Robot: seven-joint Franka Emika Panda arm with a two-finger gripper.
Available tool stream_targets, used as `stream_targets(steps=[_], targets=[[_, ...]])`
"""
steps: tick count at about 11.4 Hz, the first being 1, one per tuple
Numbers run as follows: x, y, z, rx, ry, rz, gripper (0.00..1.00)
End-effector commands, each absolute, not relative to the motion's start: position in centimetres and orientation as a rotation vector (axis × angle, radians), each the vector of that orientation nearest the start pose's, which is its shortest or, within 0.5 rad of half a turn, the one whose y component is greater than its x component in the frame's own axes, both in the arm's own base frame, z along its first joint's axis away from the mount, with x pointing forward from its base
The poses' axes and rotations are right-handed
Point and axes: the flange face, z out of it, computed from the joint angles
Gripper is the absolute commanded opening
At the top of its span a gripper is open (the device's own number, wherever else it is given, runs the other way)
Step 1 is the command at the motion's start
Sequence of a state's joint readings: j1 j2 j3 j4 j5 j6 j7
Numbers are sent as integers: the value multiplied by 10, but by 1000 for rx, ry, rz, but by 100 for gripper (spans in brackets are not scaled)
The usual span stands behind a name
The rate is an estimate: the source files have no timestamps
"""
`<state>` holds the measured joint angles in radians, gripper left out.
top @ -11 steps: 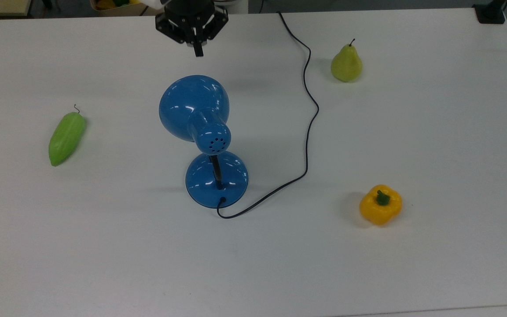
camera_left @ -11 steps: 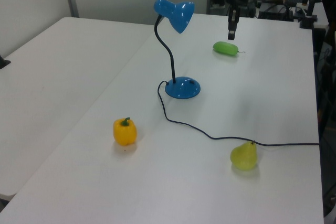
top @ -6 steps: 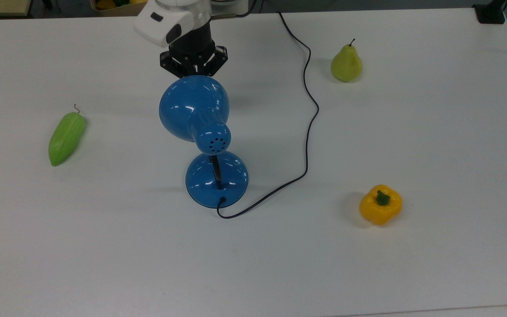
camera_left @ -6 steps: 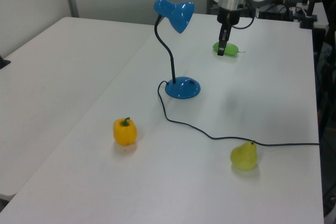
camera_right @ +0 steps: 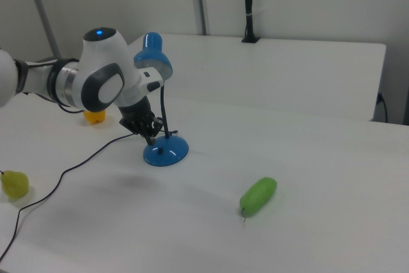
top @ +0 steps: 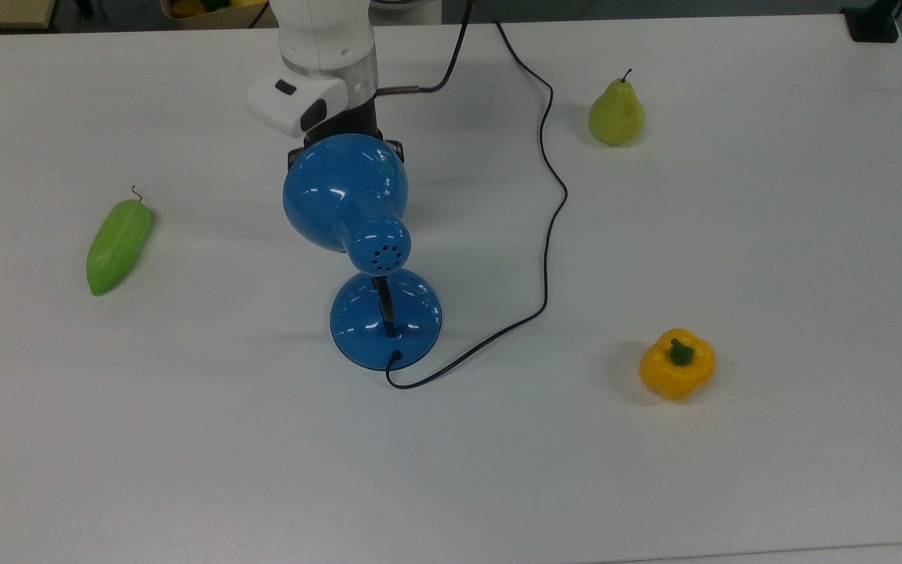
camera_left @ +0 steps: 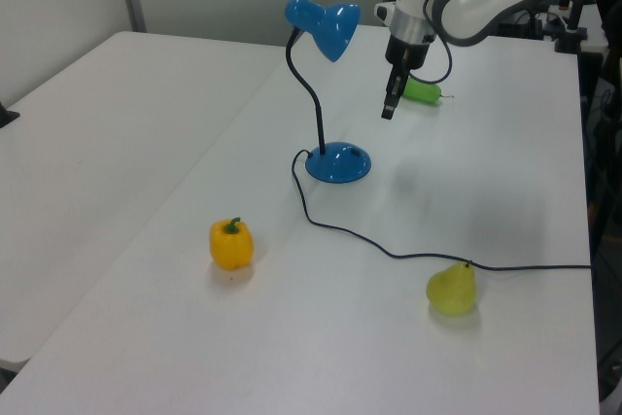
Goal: Turn on desk lamp
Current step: 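Move the gripper down past the shade toward the lamp base switch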
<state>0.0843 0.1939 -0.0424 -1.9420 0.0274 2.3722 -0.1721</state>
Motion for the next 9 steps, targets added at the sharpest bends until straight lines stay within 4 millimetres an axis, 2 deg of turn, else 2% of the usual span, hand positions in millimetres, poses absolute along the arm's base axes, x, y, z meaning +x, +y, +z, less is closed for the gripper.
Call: stream_targets(steps=[1,5,9], targets=[[629,29,390,-3107,-329,-468,0],[641,35,358,-3093,-332,-552,0],[645,40,344,-3084,-340,-580,0]])
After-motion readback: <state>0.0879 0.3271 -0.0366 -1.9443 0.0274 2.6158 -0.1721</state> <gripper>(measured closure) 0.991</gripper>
